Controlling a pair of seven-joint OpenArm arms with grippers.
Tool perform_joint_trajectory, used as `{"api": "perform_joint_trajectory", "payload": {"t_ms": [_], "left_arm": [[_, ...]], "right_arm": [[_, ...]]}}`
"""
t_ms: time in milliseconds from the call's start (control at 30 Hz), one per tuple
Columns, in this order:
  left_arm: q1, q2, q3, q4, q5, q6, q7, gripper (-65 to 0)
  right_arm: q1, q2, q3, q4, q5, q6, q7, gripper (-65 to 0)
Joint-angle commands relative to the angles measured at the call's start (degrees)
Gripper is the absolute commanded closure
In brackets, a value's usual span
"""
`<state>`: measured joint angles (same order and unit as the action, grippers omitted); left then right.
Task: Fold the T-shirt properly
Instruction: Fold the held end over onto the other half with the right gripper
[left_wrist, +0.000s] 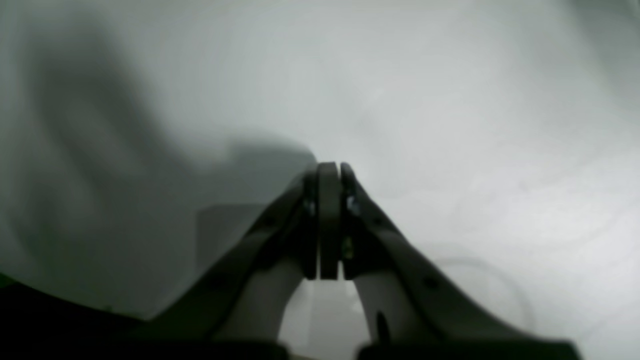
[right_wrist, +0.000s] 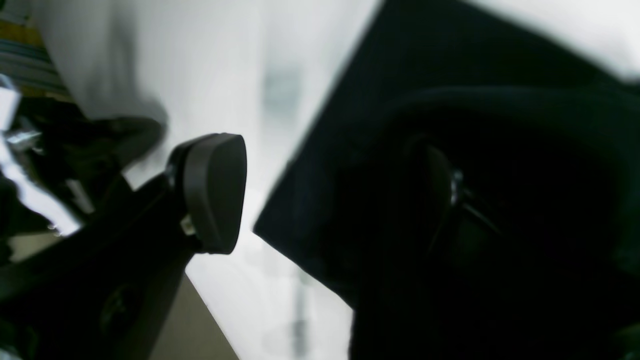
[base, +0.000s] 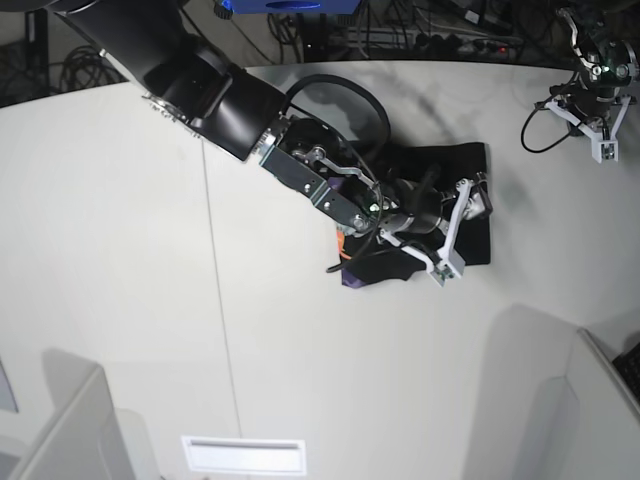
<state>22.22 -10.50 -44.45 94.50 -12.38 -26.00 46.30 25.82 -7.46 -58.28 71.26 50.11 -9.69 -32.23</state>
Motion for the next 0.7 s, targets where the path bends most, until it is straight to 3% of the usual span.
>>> {"api": "perform_joint_trajectory", "payload": {"t_ms": [0,100,233,333,433,467,533,600,667], "left_arm": [[0.16,-0.79,-0.43,1.11,-0.32,-0.07,-0.72,0.0],[0.16,0.0,-0.43,1.28,-0.32,-0.07,-0.72,0.0],[0.16,0.17,-0.43,1.28,-0.32,-0.07,-0.72,0.0],[0.16,0.26,-0.43,1.72,-0.32,-0.07,-0.72,0.0],[0.33,0.26,-0.43,3.04,-0.32,-0.16,-0.72,0.0],[0.95,0.26,-0.43,3.57,-0.41,-0.16,-0.72,0.0],[1.91,0.35,-0.26,5.94,-1.9,-1.03,-0.72,0.0],[2.97,0.7,-0.35,8.67,-7.27,-4.29,-0.63,0.0],[3.76,0.79,-0.43,10.6,-14.04,-5.43,-0.63,0.0]], "right_arm": [[2.53,-1.11,-0.84,1.48,1.89,0.51,2.03,-44.0],[5.6,-1.2,-3.56,4.21,6.02,0.51,3.0,-44.0],[7.01,-0.05,-4.0,13.18,6.38,0.51,2.56,-43.8],[6.84,4.52,-1.1,18.36,6.38,0.16,2.21,-43.8],[4.29,8.56,4.0,21.35,6.29,-5.38,-1.22,-41.1],[3.67,9.62,5.14,21.79,6.29,-6.44,-2.19,-37.5],[2.09,12.43,7.25,22.93,6.38,-6.79,-3.77,-24.3],[-1.43,15.07,9.97,23.64,6.38,-6.79,-4.12,-0.9],[-5.21,16.65,13.75,23.9,6.38,-6.79,-4.12,0.0]]}}
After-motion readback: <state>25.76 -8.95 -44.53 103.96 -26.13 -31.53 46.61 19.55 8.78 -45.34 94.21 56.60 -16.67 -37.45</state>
